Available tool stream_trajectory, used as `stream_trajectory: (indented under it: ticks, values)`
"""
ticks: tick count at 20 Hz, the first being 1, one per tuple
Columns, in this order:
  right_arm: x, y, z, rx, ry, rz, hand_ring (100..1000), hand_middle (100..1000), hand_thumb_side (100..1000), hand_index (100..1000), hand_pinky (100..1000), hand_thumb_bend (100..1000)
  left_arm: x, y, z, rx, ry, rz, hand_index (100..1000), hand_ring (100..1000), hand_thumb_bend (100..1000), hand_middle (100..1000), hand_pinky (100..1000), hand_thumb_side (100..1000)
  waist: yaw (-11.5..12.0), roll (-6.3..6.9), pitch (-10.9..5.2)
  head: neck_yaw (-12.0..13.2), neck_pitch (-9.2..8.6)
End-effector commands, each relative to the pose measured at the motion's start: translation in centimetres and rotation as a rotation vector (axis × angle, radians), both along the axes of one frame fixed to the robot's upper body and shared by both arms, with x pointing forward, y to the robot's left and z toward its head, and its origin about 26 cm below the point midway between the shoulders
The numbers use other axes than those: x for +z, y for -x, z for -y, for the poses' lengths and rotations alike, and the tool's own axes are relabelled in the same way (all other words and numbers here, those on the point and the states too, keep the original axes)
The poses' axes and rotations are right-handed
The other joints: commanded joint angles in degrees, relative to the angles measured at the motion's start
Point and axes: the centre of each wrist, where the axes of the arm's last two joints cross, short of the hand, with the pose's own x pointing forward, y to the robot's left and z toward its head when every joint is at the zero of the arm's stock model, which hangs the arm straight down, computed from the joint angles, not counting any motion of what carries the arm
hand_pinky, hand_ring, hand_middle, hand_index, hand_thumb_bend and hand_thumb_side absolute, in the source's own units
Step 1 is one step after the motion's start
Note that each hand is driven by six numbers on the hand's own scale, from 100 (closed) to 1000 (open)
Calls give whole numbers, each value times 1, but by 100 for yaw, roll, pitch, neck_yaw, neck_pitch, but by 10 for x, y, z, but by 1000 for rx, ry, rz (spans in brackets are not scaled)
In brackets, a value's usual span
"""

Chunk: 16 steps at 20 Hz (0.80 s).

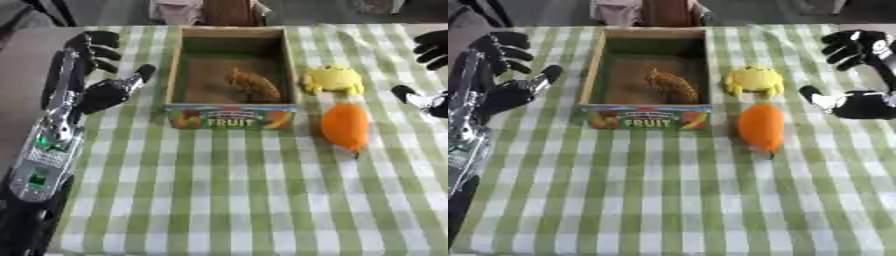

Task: Pick up objects on the table and place them in the box.

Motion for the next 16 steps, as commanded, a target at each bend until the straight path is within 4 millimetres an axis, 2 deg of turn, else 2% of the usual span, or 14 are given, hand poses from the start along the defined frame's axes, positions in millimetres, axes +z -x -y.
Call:
stream_trajectory:
  ticks: [1, 10, 16]
  values:
    - [4, -6, 3, 6, 69, -19, 707, 706, 100, 826, 665, 473, 8, 1, 1, -11, -15, 24, 704, 620, 669, 610, 557, 191, 22, -6, -89, -26, 22]
    - [-21, -23, -5, 37, 148, -128, 714, 714, 100, 829, 668, 492, 8, 2, 2, -13, -9, 23, 705, 620, 667, 610, 557, 192, 73, -18, -89, -54, 11]
    - [-31, -28, -8, 51, 170, -165, 713, 714, 100, 830, 668, 502, 7, 2, 2, -13, -7, 20, 706, 620, 666, 611, 558, 193, 86, -28, -104, -64, 5]
